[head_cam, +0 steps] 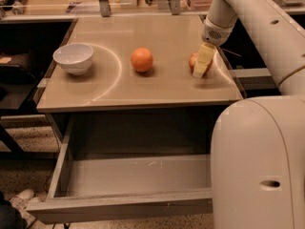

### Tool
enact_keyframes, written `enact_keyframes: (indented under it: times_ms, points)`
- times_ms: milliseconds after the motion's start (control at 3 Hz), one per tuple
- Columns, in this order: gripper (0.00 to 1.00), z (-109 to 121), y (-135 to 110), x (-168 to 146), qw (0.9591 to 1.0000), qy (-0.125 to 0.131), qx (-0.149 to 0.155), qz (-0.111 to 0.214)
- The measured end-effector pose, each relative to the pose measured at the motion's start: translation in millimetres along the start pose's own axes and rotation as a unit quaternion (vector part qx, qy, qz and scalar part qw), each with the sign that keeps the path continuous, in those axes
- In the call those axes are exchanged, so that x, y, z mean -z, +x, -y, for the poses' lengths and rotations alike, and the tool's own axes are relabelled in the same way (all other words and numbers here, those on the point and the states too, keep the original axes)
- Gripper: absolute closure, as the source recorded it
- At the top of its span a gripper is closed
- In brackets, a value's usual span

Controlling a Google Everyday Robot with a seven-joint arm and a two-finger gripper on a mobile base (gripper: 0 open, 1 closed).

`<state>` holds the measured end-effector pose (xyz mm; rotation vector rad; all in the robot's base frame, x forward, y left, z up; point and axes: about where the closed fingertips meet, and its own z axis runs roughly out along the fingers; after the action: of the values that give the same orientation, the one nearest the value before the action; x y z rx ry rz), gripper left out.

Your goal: Place apple into top drawer

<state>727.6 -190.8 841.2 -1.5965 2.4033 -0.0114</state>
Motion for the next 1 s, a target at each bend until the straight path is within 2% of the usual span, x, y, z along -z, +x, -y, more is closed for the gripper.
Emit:
enact_keyframes:
  times_ms: [1000]
  points:
    - [0.0, -3.2, -0.4, -15.6, 0.9998, -0.007, -0.001, 0.019]
